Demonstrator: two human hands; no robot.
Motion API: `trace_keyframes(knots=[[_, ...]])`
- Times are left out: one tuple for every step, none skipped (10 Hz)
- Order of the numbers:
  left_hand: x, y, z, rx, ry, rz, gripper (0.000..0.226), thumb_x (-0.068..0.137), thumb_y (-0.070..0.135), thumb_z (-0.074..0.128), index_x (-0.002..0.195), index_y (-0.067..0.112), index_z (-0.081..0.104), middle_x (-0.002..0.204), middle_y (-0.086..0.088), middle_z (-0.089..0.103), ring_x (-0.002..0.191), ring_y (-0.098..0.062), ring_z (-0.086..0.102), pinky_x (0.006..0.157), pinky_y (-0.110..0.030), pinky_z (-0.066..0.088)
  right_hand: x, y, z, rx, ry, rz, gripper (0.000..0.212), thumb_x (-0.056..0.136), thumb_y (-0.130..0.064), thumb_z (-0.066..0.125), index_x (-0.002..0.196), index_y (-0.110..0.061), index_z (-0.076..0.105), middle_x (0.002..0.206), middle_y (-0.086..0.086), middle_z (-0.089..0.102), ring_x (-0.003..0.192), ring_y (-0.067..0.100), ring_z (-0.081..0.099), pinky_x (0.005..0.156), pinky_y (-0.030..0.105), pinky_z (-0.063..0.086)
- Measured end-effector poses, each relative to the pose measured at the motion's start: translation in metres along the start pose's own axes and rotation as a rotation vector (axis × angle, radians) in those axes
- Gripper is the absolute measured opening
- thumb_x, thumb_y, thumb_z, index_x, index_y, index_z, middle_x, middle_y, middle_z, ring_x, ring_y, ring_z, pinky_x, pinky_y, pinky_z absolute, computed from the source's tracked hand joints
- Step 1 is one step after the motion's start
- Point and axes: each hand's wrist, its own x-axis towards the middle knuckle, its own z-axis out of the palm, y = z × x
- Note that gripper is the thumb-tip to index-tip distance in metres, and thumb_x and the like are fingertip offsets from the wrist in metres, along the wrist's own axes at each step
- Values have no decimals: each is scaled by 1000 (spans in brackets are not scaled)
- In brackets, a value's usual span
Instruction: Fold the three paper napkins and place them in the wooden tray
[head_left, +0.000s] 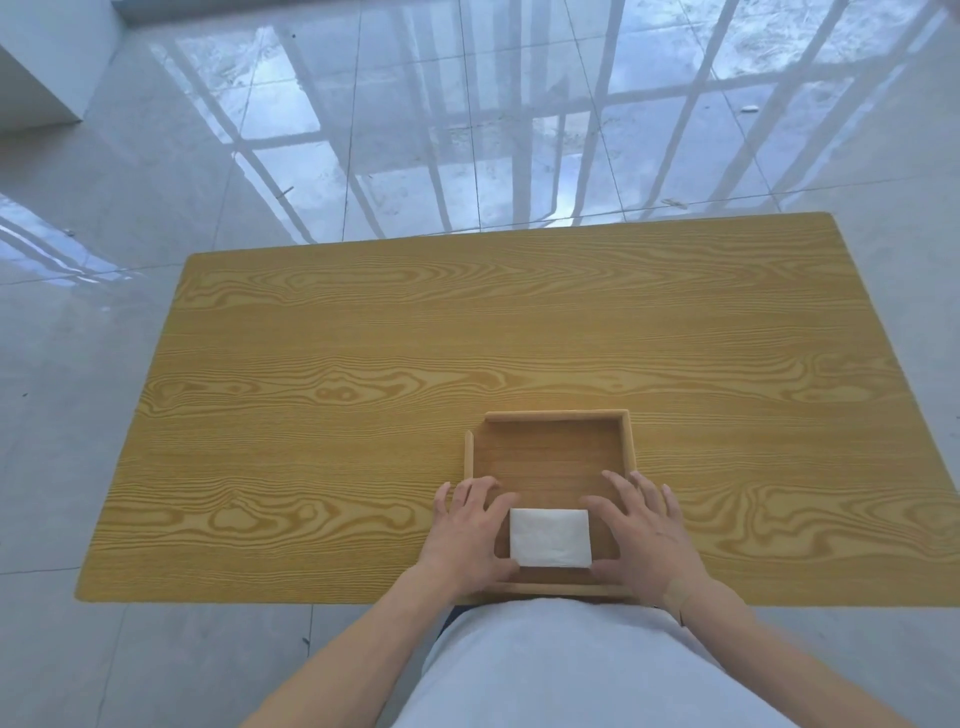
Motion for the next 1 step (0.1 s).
trace_keyframes(knots=[[-3,-5,-16,-104,-28,17,69,78,61,57,139,36,35,144,4,37,135,-21,31,115,-44,21,-3,8,-18,-7,7,-88,53,83,-55,60,130,-39,44,149,-7,39,138,20,31,112,39,26]])
